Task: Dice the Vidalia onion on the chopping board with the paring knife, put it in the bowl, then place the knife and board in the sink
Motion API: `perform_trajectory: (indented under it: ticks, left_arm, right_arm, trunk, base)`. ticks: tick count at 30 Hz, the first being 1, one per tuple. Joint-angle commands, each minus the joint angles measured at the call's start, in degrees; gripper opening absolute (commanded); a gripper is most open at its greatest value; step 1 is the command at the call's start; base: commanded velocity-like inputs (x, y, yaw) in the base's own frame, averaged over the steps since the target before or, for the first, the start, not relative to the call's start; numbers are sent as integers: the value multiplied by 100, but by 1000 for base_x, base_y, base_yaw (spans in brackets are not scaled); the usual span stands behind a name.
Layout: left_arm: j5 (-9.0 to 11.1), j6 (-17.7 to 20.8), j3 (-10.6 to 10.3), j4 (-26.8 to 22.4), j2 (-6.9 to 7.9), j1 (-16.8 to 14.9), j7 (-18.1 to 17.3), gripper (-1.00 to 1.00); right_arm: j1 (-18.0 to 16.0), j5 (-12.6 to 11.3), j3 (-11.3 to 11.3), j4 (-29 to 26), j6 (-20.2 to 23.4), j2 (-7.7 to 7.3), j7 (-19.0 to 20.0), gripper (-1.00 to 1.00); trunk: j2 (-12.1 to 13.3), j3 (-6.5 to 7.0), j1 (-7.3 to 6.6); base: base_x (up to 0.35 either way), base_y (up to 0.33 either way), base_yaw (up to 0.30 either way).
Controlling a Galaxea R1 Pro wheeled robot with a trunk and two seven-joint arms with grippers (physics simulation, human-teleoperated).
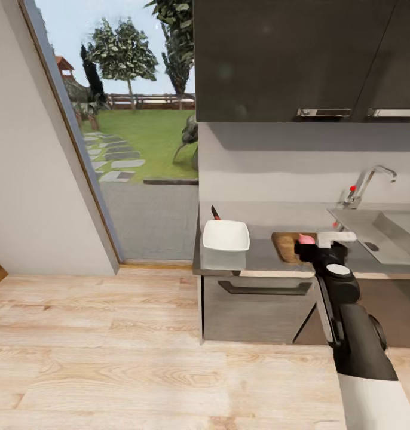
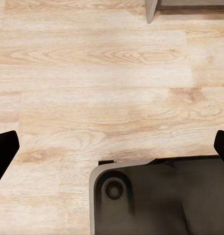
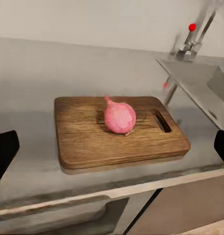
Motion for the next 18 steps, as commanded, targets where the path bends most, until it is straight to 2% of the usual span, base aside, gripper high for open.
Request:
perform_trajectory:
  ticks: [1, 3, 5, 8, 11, 12, 15, 18]
  left_arm:
    - [42, -3, -11, -2, 4, 1, -24, 100]
    - [42, -1, -11, 41, -1, -4, -24, 100]
    - [42, 0, -11, 86, -6, -11, -24, 100]
    - [42, 0, -11, 107, -12, -19, -24, 100]
    - [42, 0, -11, 117, -15, -24, -24, 100]
    - [42, 0, -11, 118, -15, -24, -24, 100]
    - [42, 0, -11, 120, -16, -25, -25, 100]
    - [42, 0, -11, 121, -16, -26, -24, 100]
  right_arm:
    - [-122, 34, 23, 0, 147, 8, -10, 100]
    - [-577, 34, 117, 37, 556, 78, -45, 100]
    - [-1136, 36, 278, 254, 845, 216, -63, 100]
    - [-1689, 37, 359, 738, 968, 341, -72, 100]
    - [-2509, 38, 401, 1804, 1009, 549, -76, 100]
    - [-2637, 38, 404, 2003, 1006, 586, -76, 100]
    - [-3398, -5, 404, 3418, 955, 745, -71, 100]
    - [-3556, -190, 396, 3762, 912, 772, -71, 100]
  trunk:
    - [-11, -11, 3]
    - [-11, -11, 3]
    - [-11, -11, 3]
    - [-11, -11, 3]
    - [-11, -11, 3]
    - [-11, -11, 3]
    - [-11, -11, 3]
    - [-11, -11, 3]
  base:
    - [0, 0, 0]
    - [8, 0, 0]
    - [66, 0, 0]
    - [148, 8, 0]
    - [241, 69, 0]
    - [266, 91, 0]
    - [281, 106, 0]
    - [288, 112, 0]
